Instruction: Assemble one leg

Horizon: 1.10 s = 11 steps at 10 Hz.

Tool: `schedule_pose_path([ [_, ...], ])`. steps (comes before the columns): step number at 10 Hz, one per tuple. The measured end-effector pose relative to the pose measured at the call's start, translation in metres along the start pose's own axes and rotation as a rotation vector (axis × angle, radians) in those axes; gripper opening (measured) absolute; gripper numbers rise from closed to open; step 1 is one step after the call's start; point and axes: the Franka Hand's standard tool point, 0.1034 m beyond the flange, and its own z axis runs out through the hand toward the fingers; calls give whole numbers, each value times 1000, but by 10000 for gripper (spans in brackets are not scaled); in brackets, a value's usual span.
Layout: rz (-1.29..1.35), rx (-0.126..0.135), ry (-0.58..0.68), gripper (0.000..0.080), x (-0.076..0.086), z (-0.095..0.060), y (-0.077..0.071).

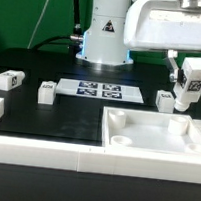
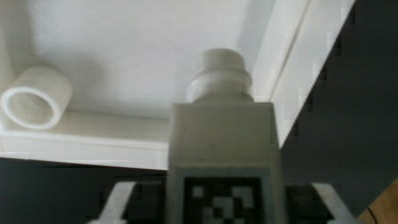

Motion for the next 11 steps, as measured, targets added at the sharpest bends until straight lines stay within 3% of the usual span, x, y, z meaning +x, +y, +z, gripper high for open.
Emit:
schedule_pose_path([
  [2, 1, -18, 203, 284, 3, -1, 4],
  [3, 2, -15, 195, 284, 0, 5, 1],
  [5, 11, -12, 217, 284, 23, 10, -1],
  [7, 20, -14, 224, 284, 35, 22, 4],
  [11, 47, -10, 215, 284, 36, 48, -3],
])
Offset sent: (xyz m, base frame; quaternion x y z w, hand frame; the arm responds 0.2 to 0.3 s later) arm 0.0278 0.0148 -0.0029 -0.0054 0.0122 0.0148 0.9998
